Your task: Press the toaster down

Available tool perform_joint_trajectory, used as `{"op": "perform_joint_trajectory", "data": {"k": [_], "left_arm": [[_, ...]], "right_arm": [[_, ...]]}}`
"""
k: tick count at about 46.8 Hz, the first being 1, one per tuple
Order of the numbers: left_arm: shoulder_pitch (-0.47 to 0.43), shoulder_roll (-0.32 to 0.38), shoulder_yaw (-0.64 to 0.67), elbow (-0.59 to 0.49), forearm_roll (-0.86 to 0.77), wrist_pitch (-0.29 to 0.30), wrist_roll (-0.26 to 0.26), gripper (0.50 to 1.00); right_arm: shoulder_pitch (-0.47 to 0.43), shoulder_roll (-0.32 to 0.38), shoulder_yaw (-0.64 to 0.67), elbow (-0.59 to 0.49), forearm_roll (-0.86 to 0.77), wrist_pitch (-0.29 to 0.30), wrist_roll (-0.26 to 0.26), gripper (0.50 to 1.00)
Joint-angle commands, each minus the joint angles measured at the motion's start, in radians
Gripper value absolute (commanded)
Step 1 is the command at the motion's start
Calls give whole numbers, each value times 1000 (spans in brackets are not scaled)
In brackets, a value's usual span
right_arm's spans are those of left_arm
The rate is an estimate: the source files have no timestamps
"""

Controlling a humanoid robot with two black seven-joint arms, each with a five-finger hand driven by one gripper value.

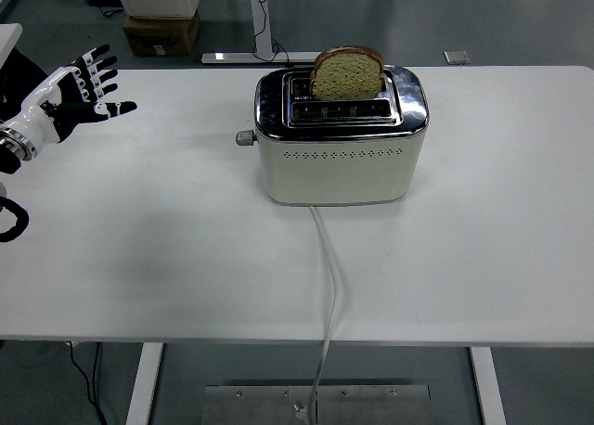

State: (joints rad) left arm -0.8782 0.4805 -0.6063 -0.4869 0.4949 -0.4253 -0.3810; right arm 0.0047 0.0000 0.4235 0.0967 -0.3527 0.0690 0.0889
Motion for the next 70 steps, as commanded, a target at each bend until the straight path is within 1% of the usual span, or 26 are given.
{"op": "perform_joint_trajectory", "data": {"k": [1,4,9,20,27,31,38,39,44,56,70], "left_arm": [[1,33,9,-54,75,-21,-1,1000],[5,72,13,-123,175,-23,-2,1000],[10,112,13,-214,295,-23,-6,1000],[5,171,14,-268,373,-23,-9,1000],[5,175,13,-300,479,-20,-13,1000],[5,176,13,-320,507,-18,-29,1000],[8,176,14,-363,594,-18,-29,1000],[11,176,14,-392,646,-18,-29,1000],[16,176,16,-433,717,-18,-29,1000],[8,175,17,-441,807,-18,-27,1000],[-2,152,20,-441,812,-17,-25,1000]], "right_arm": [[0,0,0,0,0,0,0,1000],[0,0,0,0,0,0,0,1000],[0,0,0,0,1,0,0,1000],[0,0,1,0,0,0,0,1000],[0,0,0,0,0,0,0,1000],[0,0,0,0,0,0,0,1000],[0,0,0,0,0,0,-1,1000],[0,0,0,0,0,0,0,998],[0,0,0,0,0,0,0,1000],[0,0,0,0,0,0,0,1000],[0,0,1,0,0,0,0,998]]}}
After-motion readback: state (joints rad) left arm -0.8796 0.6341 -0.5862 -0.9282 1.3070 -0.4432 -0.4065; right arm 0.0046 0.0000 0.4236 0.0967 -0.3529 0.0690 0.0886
